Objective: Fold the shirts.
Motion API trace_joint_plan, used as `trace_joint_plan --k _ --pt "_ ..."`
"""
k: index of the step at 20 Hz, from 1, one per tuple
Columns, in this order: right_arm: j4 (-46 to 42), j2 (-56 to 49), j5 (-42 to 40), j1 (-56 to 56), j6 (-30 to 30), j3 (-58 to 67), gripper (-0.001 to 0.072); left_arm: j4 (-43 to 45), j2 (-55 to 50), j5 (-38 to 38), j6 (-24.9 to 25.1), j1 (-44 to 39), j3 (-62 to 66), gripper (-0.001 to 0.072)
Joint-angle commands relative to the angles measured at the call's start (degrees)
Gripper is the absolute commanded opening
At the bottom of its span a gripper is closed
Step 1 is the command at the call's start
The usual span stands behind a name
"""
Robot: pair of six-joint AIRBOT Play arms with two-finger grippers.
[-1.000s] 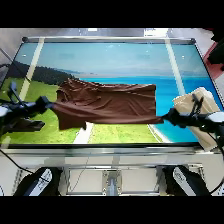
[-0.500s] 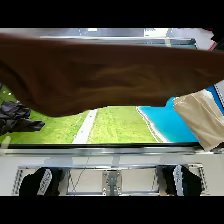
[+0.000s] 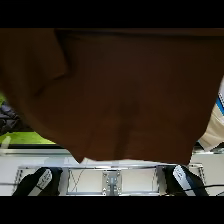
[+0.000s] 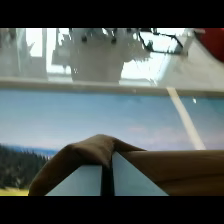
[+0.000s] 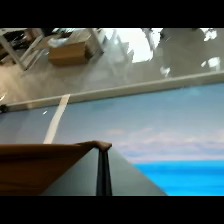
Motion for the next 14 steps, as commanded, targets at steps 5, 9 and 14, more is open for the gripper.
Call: trace_joint_plan --k 5,9,14 --pt "-25.79 -24.22 -24.85 27.50 4.00 -16.15 0.0027 10.75 -30.16 4.92 -0.50 -14.71 -9.79 0.0014" --pt "-22.14 -36.11 -45.00 29.90 6.64 -16.09 0.0027 15.76 -43.47 28.33 -8.55 -19.15 -9.77 0.0015" --pt "-24.57 -39.19 -50.16 29.86 6.49 -16.06 0.0027 16.61 -45.55 36.20 -9.40 -18.23 -8.79 0.0015"
